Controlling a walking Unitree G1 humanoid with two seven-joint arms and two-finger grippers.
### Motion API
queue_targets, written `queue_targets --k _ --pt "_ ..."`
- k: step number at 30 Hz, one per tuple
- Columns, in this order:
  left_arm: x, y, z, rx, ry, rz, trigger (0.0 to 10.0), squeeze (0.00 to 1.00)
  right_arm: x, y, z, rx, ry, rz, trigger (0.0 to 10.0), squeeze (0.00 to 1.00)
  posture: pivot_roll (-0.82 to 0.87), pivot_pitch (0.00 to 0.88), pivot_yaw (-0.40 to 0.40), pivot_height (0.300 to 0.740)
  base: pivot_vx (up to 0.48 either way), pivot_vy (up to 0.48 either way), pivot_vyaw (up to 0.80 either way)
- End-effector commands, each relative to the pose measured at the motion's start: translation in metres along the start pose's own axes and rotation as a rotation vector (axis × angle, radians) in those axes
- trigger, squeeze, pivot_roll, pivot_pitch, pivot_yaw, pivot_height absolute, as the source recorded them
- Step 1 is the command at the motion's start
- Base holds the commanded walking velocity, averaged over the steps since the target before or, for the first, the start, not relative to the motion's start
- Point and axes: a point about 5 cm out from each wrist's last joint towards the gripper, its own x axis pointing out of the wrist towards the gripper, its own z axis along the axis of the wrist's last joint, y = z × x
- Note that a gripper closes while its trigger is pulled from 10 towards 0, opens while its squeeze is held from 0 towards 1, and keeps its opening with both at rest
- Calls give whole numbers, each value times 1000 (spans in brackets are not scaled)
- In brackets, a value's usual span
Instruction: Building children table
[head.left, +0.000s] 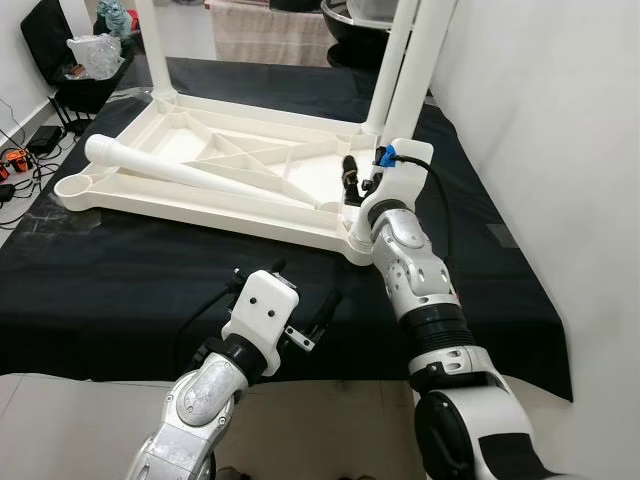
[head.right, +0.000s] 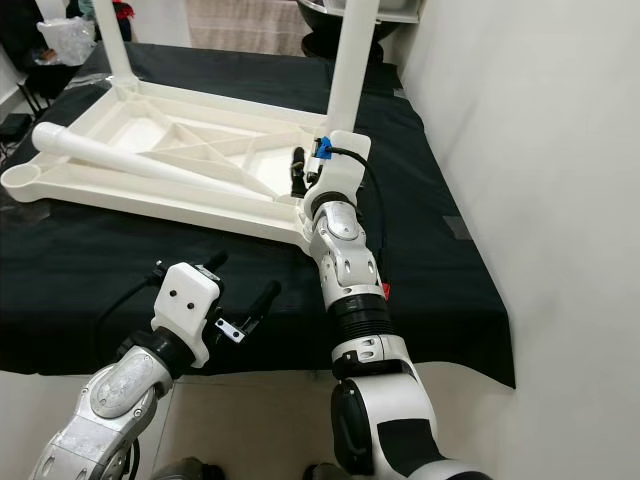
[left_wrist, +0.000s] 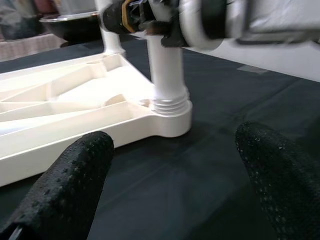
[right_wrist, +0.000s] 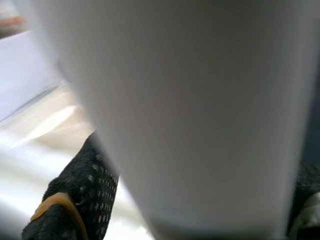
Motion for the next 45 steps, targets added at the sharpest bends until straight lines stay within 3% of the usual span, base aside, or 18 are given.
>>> queue_targets --k 1,2,5,9,14,18,19,27,29,32,33,35,37,38,39,42,44,45 --pt "1 -1 -2 -2 2 0 10000 0 -1 19 -4 50 54 307 10000 0 58 77 -81 740 0 0 0" --pt "1 -1 -1 -3 0 0 10000 0 -12 14 -1 40 69 518 10000 0 59 79 -83 740 0 0 0" --pt "1 -1 -1 -4 -1 0 10000 0 -15 11 0 37 65 553 10000 0 59 79 -83 740 0 0 0" --pt "1 -2 -1 -5 -2 2 10000 0 -23 10 4 19 67 707 10000 0 67 80 -87 740 0 0 0" --pt "1 -1 0 -4 -2 3 10000 0 -22 28 8 55 49 917 10000 0 74 83 -86 740 0 0 0" --pt "1 -1 1 -4 -3 2 10000 0 -22 33 10 81 38 987 10000 0 77 84 -86 740 0 0 0" --pt "0 -1 1 -4 -3 1 10000 0 -23 38 10 104 45 1058 0 0 77 84 -85 740 0 0 0" --pt "1 -1 0 -4 -3 1 10000 0 -18 47 2 79 52 1033 0 0 76 80 -86 740 0 0 0" --pt "1 -2 0 -4 -4 1 10000 0 -15 46 -2 67 57 978 0 0 74 78 -87 740 0 0 0" --pt "1 -2 0 -2 -5 0 10000 0 -7 37 -10 12 34 726 0 0 73 70 -86 740 0 0 0" --pt "1 -2 0 -2 -5 0 10000 0 -7 37 -10 12 34 726 0 0 73 70 -86 740 0 0 0" --pt "0 -2 0 -1 -5 1 10000 0 1 21 -7 -32 19 471 0 0 70 63 -87 740 0 0 0" --pt "0 -2 0 -1 -5 1 10000 0 1 21 -7 -32 19 471 0 0 70 63 -87 740 0 0 0" --pt "0 -2 0 -2 -5 0 10000 0 3 12 -3 -48 8 328 0 0 67 61 -87 740 0 0 0" --pt "0 -2 0 -2 -5 0 10000 0 3 12 -3 -48 8 328 0 0 67 61 -87 740 0 0 0" --pt "0 -3 -1 -2 -5 -4 10000 0 0 -24 3 -135 6 -177 0 0 61 59 -83 740 0 0 0" --pt "0 -3 -1 -2 -5 -4 10000 0 0 -24 3 -135 6 -177 0 0 61 59 -83 740 0 0 0" --pt "1 -3 -1 -2 -6 -6 10000 0 -5 -33 3 -160 9 -325 0 0 61 59 -83 740 0 0 0"
